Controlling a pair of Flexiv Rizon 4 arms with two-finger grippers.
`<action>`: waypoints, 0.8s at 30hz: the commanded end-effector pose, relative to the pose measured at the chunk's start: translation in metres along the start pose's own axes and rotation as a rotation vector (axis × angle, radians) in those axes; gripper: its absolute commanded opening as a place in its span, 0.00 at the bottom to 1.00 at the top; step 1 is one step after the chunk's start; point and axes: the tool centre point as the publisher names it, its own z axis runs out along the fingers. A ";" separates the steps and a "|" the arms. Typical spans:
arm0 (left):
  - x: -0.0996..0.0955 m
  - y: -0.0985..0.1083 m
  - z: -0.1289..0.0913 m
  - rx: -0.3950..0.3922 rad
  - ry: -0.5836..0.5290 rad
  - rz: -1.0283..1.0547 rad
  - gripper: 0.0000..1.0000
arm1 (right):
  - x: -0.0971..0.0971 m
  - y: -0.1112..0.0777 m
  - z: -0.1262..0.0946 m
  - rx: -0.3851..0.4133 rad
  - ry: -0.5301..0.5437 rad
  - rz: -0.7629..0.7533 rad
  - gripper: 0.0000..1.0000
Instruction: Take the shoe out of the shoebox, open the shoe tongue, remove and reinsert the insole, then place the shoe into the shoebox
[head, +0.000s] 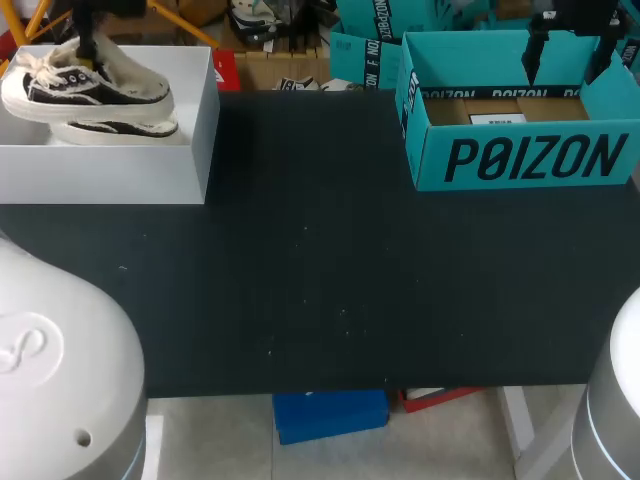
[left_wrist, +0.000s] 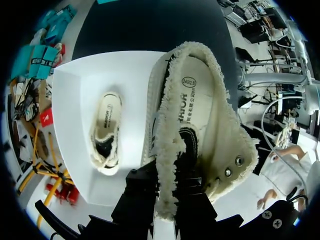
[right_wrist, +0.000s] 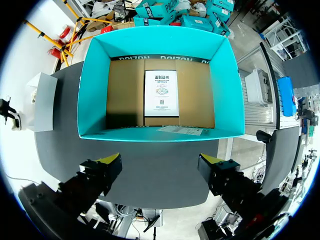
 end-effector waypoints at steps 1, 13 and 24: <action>0.007 0.003 -0.013 -0.003 0.004 -0.006 0.00 | 0.000 0.001 0.000 0.001 0.000 0.000 1.00; 0.019 0.004 -0.018 -0.008 0.018 -0.041 0.00 | 0.000 0.001 0.000 0.001 0.000 0.000 1.00; 0.019 0.004 -0.018 -0.008 0.018 -0.041 0.00 | 0.000 0.001 0.000 0.001 0.000 0.000 1.00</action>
